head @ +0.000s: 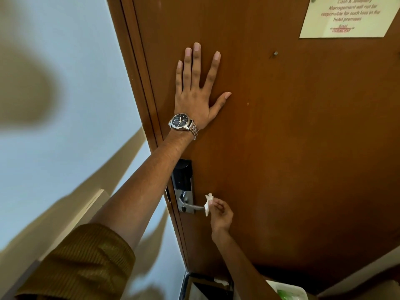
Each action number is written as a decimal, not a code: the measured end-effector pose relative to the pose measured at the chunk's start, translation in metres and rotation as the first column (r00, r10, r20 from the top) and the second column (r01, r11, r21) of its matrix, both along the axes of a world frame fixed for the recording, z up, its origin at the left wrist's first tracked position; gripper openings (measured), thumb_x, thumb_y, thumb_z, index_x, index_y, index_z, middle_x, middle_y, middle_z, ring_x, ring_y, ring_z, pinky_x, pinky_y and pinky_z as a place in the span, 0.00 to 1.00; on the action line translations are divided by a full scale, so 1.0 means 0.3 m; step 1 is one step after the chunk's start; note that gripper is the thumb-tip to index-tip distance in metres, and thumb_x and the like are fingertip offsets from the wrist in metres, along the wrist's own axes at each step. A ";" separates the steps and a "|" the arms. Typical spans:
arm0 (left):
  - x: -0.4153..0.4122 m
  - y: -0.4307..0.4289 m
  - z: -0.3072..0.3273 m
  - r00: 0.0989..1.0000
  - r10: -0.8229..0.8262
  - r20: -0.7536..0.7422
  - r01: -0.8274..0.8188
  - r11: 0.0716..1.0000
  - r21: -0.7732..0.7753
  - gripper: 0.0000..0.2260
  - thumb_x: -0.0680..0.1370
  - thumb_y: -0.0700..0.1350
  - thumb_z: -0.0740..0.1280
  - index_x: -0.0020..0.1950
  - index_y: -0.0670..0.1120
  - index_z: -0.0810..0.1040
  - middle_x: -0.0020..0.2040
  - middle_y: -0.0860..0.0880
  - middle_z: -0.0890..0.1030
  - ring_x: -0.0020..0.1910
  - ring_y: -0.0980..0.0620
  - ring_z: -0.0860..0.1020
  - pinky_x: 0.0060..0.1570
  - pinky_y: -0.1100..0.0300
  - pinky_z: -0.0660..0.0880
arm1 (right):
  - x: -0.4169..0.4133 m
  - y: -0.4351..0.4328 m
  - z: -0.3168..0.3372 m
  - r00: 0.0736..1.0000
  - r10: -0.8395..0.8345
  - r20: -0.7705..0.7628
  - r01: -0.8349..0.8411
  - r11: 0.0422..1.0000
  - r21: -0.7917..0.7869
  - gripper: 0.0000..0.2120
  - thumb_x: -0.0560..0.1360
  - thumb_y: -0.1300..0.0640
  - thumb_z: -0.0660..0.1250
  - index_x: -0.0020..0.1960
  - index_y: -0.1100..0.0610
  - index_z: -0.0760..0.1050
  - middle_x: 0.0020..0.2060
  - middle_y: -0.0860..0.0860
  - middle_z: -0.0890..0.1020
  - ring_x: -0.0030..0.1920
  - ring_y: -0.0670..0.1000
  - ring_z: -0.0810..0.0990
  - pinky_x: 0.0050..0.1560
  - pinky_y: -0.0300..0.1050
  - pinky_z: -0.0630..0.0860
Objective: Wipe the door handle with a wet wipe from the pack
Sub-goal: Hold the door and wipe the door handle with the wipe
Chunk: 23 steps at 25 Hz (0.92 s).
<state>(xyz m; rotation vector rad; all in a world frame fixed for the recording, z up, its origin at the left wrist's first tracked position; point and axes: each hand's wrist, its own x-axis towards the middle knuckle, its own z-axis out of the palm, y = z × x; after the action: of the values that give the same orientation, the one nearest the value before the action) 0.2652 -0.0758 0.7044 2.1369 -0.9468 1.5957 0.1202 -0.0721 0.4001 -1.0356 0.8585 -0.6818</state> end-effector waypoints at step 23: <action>-0.007 0.011 0.009 1.000 -0.004 -0.006 0.004 1.000 0.024 0.36 0.82 0.71 0.54 0.82 0.49 0.60 0.80 0.34 0.60 0.80 0.34 0.58 0.80 0.39 0.54 | 0.006 0.160 0.009 0.959 -0.103 0.263 -0.102 0.743 0.661 0.09 0.73 0.77 0.66 0.51 0.70 0.79 0.41 0.62 0.84 0.41 0.56 0.84 0.41 0.44 0.85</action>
<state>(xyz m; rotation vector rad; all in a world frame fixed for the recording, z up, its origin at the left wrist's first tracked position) 0.2632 -0.0726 0.7073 2.1531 -0.9720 1.5831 0.1221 -0.0241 0.4026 -0.2654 0.7593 -0.4422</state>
